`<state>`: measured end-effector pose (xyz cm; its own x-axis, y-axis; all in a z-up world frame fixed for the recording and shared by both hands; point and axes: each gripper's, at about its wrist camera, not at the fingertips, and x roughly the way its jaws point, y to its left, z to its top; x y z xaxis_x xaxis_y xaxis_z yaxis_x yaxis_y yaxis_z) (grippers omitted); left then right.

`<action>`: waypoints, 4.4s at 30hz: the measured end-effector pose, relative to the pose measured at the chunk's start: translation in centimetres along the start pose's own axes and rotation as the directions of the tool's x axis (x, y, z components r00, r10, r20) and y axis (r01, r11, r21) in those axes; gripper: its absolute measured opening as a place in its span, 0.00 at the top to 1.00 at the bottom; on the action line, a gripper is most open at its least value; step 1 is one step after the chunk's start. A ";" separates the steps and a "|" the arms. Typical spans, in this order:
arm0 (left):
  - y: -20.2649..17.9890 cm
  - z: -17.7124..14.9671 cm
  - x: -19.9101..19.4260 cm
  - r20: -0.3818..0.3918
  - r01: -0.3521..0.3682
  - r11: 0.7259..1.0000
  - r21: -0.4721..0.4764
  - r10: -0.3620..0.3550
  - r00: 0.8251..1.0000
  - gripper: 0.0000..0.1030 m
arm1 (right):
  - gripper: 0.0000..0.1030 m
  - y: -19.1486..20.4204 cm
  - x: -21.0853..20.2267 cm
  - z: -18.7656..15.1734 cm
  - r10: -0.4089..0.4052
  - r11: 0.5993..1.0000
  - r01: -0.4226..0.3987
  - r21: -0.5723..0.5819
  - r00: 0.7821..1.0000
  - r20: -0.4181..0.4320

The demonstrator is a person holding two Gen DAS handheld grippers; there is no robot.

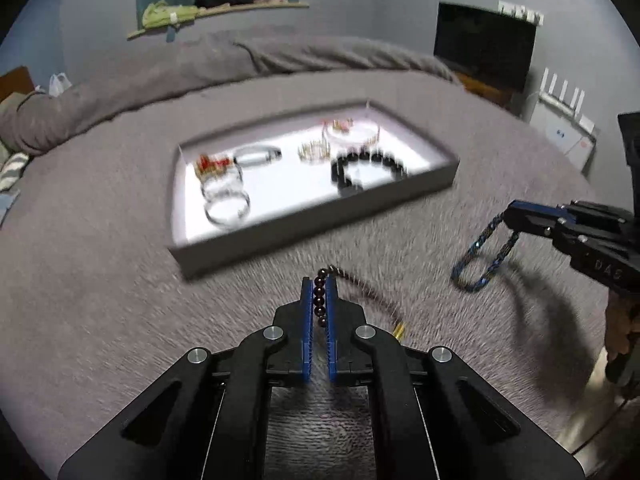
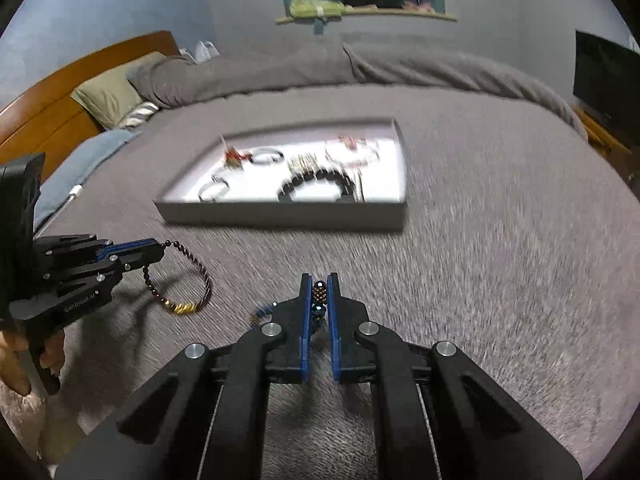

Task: Organize jewelry

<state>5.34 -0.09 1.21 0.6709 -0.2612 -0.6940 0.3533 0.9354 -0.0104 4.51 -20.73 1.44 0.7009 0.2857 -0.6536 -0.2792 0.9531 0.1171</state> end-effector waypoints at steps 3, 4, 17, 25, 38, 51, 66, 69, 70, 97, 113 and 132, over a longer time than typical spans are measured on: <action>0.8 1.4 -1.7 0.040 -0.005 1.000 -0.003 0.006 0.999 0.94 | 0.93 0.4 -0.9 1.3 0.005 1.000 -0.004 -0.016 0.999 0.035; 1.2 2.0 -2.2 0.051 -0.008 1.000 -0.004 0.008 0.999 0.94 | 0.93 0.5 -1.1 1.8 0.004 1.000 -0.003 -0.022 0.999 0.045; 4.8 8.0 -1.2 0.081 0.035 0.999 -0.032 -0.033 0.996 0.94 | 0.93 1.3 0.0 9.8 0.027 0.999 -0.022 -0.041 0.993 0.117; 4.9 9.7 3.6 0.028 0.122 0.991 -0.049 -0.121 0.992 0.94 | 0.93 3.3 5.2 12.1 0.034 0.997 -0.027 -0.076 0.995 0.089; 7.5 7.3 8.7 -0.088 0.090 0.993 -0.082 -0.097 0.991 0.94 | 0.93 6.0 12.1 13.6 0.073 0.994 -0.071 -0.088 0.997 0.023; 7.1 6.2 10.6 -0.138 0.081 0.995 -0.063 -0.089 0.986 0.93 | 0.93 5.0 16.6 12.3 0.017 0.998 -0.024 -0.052 0.993 -0.119; 6.3 6.5 9.0 -0.109 0.060 0.997 -0.050 -0.065 0.992 0.71 | 0.57 3.5 14.6 11.9 0.013 1.000 -0.015 -0.011 0.994 -0.109; 6.0 6.5 7.8 -0.095 0.044 0.998 -0.039 -0.048 0.994 0.69 | 0.54 2.7 12.9 11.9 0.005 1.000 -0.004 0.010 0.996 -0.089; 5.8 6.5 7.6 -0.091 0.040 0.998 -0.038 -0.043 0.995 0.64 | 0.51 2.5 12.2 11.9 -0.001 1.000 0.002 0.016 0.997 -0.077; 1.9 3.5 -3.9 0.050 -0.208 0.970 -0.125 0.215 0.975 0.06 | 0.05 2.1 -1.5 4.8 -0.114 0.993 0.112 0.048 0.993 0.040; 1.3 2.5 -2.4 0.069 -0.274 0.946 -0.172 0.289 0.955 0.06 | 0.05 2.4 0.3 3.0 -0.176 0.983 0.174 0.054 0.984 0.030; 1.5 2.6 -2.1 0.061 -0.273 0.945 -0.179 0.288 0.956 0.05 | 0.05 2.2 0.2 3.0 -0.175 0.983 0.173 0.054 0.984 0.032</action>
<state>6.17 1.25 4.50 0.7829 0.0051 -0.6221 0.0340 0.9981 0.0510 6.08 -18.31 3.81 0.7598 0.1173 -0.6395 -0.1176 0.9922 0.0422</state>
